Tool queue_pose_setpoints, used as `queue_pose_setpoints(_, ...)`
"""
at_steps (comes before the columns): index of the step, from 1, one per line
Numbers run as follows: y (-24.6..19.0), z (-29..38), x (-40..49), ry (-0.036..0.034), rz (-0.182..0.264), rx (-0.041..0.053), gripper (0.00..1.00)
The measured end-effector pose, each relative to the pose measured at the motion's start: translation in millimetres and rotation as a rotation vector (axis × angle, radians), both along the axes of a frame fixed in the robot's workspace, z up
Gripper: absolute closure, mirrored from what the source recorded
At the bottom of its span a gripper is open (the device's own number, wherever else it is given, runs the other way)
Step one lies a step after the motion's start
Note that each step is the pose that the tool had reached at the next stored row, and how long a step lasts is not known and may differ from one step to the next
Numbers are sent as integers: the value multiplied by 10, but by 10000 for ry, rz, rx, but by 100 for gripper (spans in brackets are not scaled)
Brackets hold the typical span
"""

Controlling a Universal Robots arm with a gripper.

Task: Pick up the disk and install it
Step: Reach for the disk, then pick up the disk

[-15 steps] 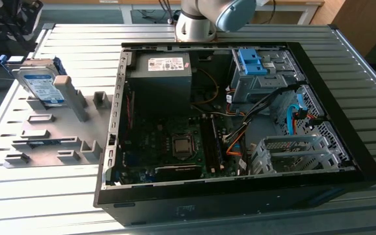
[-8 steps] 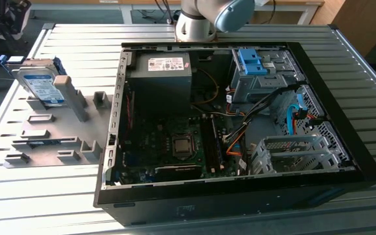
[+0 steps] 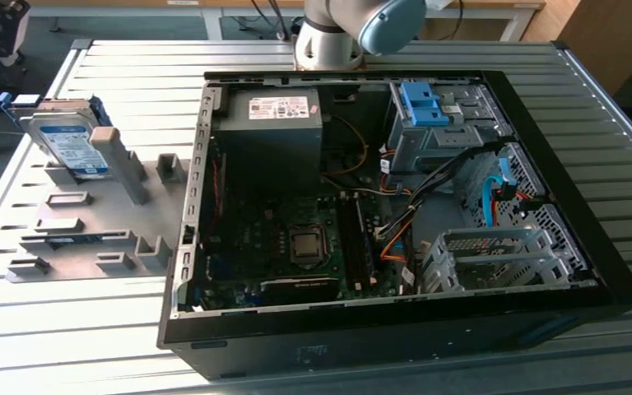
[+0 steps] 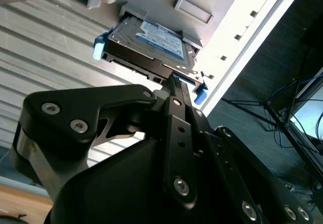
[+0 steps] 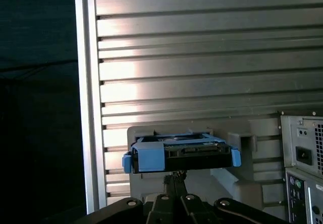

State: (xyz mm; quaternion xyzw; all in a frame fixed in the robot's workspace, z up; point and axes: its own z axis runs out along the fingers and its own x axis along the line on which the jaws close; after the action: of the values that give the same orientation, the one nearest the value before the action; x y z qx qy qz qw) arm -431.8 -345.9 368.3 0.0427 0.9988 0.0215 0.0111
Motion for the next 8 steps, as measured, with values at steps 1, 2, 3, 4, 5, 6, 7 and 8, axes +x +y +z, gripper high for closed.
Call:
queue_pose_setpoints(1, 0, -1, -6, 0, 0, 1, 89)
queue_pose_setpoints(2, 0, -1, -6, 0, 1, 0, 89)
queue_pose_setpoints(3, 0, -1, -6, 0, 2, 1, 89)
queue_pose_setpoints(4, 0, 0, -7, 2, 1, 0, 89)
queue_pose_setpoints(5, 0, -1, -14, 1, 0, 0, 89)
queue_pose_setpoints(6, 0, -2, -20, 1, 0, 0, 89)
queue_pose_setpoints(7, 0, -2, -21, 1, 0, 0, 89)
queue_pose_setpoints(8, 0, -2, -21, 2, 1, 0, 89)
